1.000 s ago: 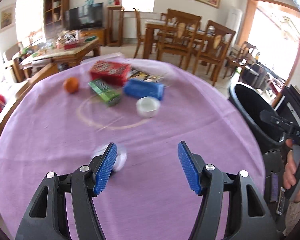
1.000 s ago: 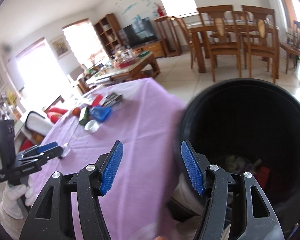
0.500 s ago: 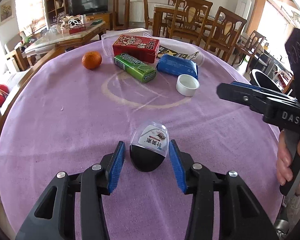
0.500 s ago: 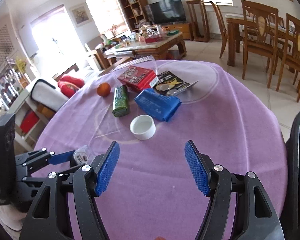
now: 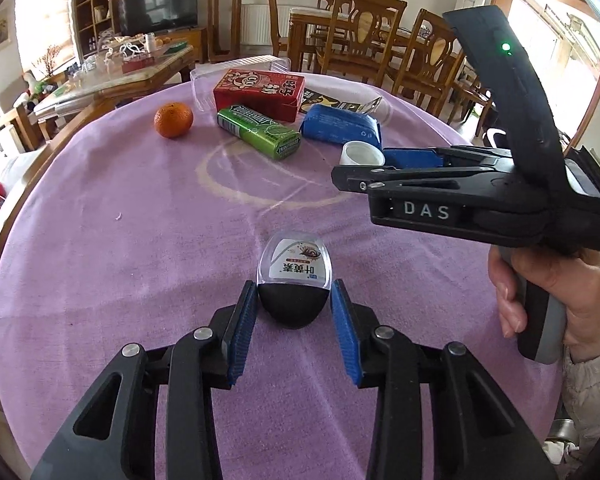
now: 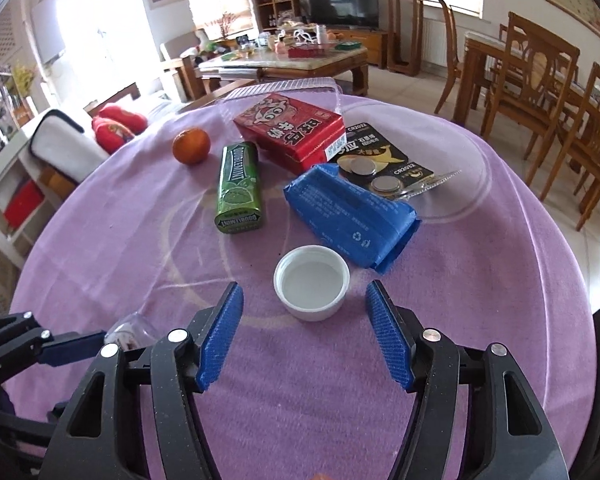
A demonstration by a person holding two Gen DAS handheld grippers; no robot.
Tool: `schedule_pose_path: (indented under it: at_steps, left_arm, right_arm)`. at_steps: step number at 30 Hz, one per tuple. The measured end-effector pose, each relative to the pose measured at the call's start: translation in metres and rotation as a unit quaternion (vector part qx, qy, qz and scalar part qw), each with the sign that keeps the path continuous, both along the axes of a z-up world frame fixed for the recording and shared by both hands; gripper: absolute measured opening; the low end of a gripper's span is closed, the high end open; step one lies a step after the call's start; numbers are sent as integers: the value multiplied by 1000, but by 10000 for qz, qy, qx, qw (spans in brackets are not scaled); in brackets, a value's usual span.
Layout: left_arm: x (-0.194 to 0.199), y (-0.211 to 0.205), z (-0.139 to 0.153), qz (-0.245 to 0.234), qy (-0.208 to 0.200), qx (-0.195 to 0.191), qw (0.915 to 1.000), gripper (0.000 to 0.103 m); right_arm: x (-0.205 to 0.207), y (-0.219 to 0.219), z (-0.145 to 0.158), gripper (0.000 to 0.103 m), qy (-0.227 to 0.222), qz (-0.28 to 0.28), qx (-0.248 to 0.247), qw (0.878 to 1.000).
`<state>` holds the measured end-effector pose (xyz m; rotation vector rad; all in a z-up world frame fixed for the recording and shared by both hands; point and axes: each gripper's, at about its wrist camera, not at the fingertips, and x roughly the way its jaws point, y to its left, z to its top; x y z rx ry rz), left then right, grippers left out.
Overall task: Collect trash
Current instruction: 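Grasp the small roll-on bottle with left tool while right tool grasps white cup, then carry both items over the bin and open both tools to drop them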
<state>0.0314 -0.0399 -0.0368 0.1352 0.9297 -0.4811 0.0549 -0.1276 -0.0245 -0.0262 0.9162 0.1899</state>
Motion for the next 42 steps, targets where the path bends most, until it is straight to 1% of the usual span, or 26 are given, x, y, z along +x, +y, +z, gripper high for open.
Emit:
schedule_pose_path:
  at_steps: [1,2,7,11,13,15,18,22,25,29,32,35,42]
  left_arm:
    - [0,0,1,0,12,-26,10000,38]
    - [0,1,1,1,17,-42,10000,38]
    - [1,4,1,49,27,-138,9999,37]
    - [2,10,3,171,30,-255,9995,37]
    - [-2,11,9,128,-112,-370,9992,36]
    - [-7,12,15,170,-308,-378,9987,36]
    - [-13,9,21,174,-391,-473,9980,36]
    - [-21,-3,33,121,-606,-515,9968,36]
    - [-28,-14,47,23,-819,-620,9947,36]
    - [-37,-41,57,-135,-966,-707,9927,36]
    - [-44,-68,64,-357,-1070,-744,9908,36]
    - [-50,-97,72,-631,-1143,-831,9880,36]
    - [-67,-177,84,-1329,-1257,-965,9784,36]
  right_arm:
    - [0,1,0,44,-19,8,-43,10000]
    - [0,1,0,37,-37,18,-85,10000]
    - [-8,-2,2,36,-46,84,145,9998]
    - [-29,-13,18,37,-190,121,542,9983]
    - [-42,-21,27,37,-260,140,687,9972]
    - [-58,-33,34,37,-357,117,797,9961]
    - [-83,-48,42,37,-475,39,910,9947]
    - [-111,-67,51,37,-606,-56,1070,9924]
    - [-131,-86,61,37,-743,-131,1067,9914]
    - [-157,-118,72,37,-993,-298,1033,9892]
    - [-174,-147,80,37,-1125,-501,1052,9868]
    - [-190,-175,84,37,-1251,-753,975,9845]
    - [-229,-245,87,37,-1418,-1396,1011,9748]
